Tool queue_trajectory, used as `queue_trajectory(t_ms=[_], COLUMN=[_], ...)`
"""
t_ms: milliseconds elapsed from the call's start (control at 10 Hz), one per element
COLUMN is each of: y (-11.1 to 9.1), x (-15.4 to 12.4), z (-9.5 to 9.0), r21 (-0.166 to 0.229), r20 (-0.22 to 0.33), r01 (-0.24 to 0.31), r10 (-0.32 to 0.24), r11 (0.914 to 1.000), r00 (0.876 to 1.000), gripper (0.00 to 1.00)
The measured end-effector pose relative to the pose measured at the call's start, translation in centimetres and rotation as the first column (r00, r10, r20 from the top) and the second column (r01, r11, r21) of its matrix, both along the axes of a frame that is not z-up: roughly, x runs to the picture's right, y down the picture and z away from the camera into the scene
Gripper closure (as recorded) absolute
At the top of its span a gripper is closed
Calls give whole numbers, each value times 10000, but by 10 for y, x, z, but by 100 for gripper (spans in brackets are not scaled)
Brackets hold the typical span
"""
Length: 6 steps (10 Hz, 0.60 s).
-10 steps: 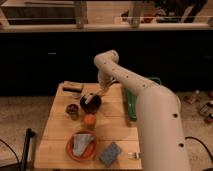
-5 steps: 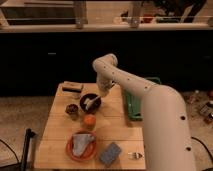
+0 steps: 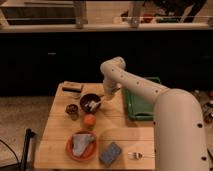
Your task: Wipe purple bowl with brush
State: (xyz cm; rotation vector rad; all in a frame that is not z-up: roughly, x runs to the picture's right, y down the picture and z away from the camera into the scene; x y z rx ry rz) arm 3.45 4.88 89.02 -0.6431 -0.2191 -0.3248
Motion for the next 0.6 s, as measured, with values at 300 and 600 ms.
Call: queue_trajectory(t_ms=[300,600], y=[-13,-28], x=[14,18], z=[-2,-2], r21=[260,536], r20=[-154,-178], r01=[-503,-726], r10=[507,737], r11=[9984,9959], r00=[9986,9971], gripper=[95,95])
